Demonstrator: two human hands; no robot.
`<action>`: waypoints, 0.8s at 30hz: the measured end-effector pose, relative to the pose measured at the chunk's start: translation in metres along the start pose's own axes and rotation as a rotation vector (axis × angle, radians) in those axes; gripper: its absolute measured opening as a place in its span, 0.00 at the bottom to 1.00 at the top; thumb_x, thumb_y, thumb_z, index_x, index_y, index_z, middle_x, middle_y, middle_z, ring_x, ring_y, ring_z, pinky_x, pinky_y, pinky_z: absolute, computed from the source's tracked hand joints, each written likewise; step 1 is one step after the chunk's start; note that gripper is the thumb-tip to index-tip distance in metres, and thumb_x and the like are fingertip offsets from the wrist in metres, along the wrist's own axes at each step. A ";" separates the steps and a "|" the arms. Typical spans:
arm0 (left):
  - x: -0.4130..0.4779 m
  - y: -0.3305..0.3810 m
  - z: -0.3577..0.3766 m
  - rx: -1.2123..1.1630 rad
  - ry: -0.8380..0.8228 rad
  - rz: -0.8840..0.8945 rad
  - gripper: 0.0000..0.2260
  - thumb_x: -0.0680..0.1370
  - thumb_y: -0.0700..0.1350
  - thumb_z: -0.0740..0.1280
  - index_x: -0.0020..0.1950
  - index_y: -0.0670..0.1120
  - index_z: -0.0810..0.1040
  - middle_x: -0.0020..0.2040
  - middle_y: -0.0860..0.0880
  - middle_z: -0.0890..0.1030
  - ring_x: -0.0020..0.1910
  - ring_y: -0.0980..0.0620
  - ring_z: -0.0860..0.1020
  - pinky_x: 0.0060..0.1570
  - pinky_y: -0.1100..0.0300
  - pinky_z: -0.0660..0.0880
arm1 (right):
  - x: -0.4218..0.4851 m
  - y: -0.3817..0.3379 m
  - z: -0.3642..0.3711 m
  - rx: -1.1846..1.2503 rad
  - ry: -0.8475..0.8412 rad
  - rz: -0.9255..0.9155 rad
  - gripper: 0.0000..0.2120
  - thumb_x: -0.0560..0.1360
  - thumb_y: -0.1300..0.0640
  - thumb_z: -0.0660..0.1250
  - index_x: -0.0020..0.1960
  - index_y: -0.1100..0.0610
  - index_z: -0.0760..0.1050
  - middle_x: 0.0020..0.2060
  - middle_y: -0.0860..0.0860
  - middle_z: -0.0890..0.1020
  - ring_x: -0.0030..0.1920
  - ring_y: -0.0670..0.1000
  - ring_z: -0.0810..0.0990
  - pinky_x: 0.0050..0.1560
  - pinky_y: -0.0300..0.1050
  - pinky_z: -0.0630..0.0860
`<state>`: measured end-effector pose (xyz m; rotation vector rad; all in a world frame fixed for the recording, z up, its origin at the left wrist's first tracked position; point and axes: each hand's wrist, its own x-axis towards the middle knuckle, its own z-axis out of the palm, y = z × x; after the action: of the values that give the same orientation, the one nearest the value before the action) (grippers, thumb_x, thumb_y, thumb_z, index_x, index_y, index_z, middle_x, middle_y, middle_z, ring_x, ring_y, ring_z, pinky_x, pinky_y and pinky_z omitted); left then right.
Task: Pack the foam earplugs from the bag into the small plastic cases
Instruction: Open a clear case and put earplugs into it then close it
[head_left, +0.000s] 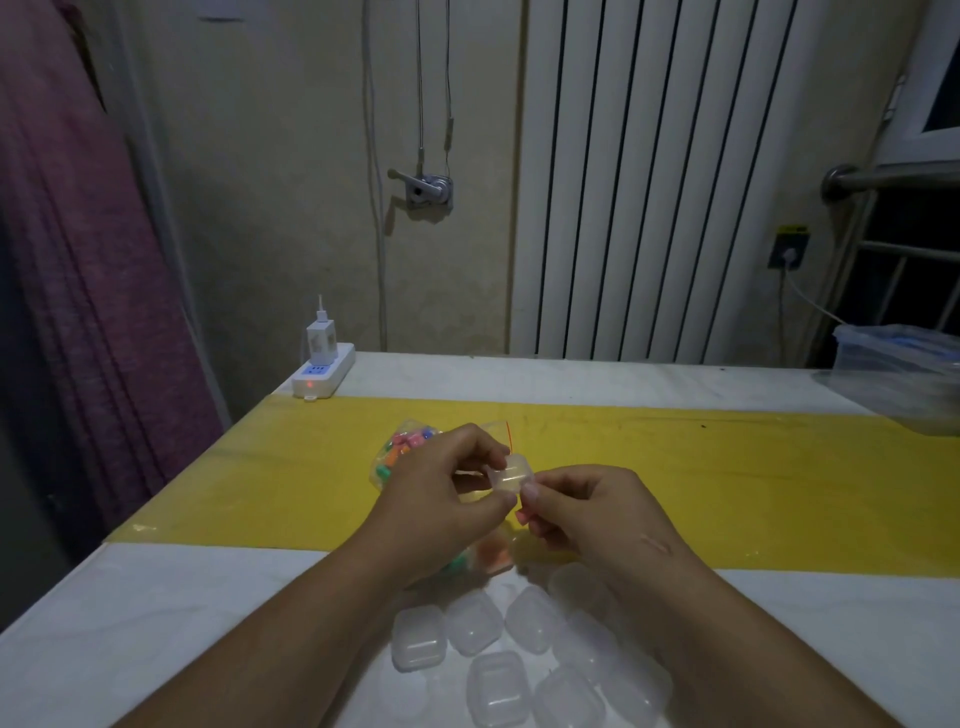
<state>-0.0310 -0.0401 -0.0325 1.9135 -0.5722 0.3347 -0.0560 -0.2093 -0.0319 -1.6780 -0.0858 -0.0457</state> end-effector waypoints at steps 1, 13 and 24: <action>0.000 0.000 0.000 0.010 0.007 0.004 0.10 0.70 0.37 0.75 0.43 0.48 0.78 0.49 0.55 0.82 0.48 0.60 0.81 0.49 0.65 0.79 | 0.000 0.000 0.000 0.003 -0.004 -0.002 0.07 0.76 0.61 0.69 0.44 0.63 0.84 0.33 0.55 0.82 0.32 0.47 0.76 0.35 0.39 0.75; 0.003 0.010 -0.002 -0.130 0.078 -0.138 0.05 0.81 0.43 0.63 0.52 0.54 0.73 0.37 0.48 0.82 0.36 0.50 0.81 0.37 0.56 0.79 | -0.002 -0.003 0.002 -0.064 0.049 -0.006 0.09 0.76 0.62 0.69 0.40 0.65 0.82 0.26 0.51 0.78 0.27 0.46 0.71 0.29 0.36 0.69; -0.002 0.015 -0.011 -0.108 -0.118 -0.209 0.17 0.73 0.31 0.69 0.53 0.52 0.82 0.50 0.56 0.80 0.41 0.61 0.80 0.43 0.63 0.81 | 0.000 -0.006 -0.006 0.041 0.050 -0.023 0.03 0.75 0.67 0.69 0.48 0.65 0.81 0.31 0.54 0.82 0.31 0.50 0.75 0.31 0.38 0.73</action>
<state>-0.0405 -0.0343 -0.0170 1.8770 -0.4525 0.0556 -0.0562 -0.2146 -0.0258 -1.6336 -0.0679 -0.1020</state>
